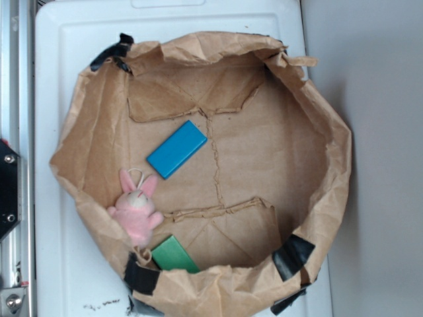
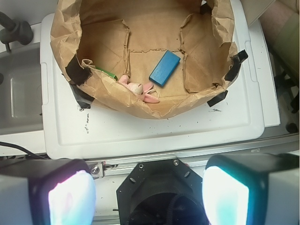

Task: Grab the blue block.

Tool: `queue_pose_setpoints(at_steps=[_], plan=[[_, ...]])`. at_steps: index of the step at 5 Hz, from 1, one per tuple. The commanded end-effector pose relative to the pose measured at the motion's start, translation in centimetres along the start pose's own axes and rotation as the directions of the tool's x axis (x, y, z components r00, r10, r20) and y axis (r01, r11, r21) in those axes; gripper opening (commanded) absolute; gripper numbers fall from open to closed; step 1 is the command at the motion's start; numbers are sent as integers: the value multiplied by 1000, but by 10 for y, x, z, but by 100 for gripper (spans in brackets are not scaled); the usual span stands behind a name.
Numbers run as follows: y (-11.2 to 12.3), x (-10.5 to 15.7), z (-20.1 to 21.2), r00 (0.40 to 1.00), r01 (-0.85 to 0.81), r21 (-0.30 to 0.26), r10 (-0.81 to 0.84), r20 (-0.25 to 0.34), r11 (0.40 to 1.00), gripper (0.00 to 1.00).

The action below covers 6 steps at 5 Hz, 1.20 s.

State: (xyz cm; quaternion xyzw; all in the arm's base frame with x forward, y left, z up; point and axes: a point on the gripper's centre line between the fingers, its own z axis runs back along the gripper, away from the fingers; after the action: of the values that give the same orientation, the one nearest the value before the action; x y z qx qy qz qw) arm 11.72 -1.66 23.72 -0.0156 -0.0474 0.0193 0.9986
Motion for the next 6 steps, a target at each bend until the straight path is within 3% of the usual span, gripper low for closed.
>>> queue_pose_setpoints(at_steps=[1, 2, 3, 6], plan=[[0, 0, 0, 1000, 0, 0, 0, 0, 1000, 100], [-6, -49, 12, 998, -60, -37, 60, 9, 998, 100], [-5, -65, 16, 985, -172, -44, 173, 15, 984, 100], [-5, -65, 16, 985, -172, -44, 173, 15, 984, 100]])
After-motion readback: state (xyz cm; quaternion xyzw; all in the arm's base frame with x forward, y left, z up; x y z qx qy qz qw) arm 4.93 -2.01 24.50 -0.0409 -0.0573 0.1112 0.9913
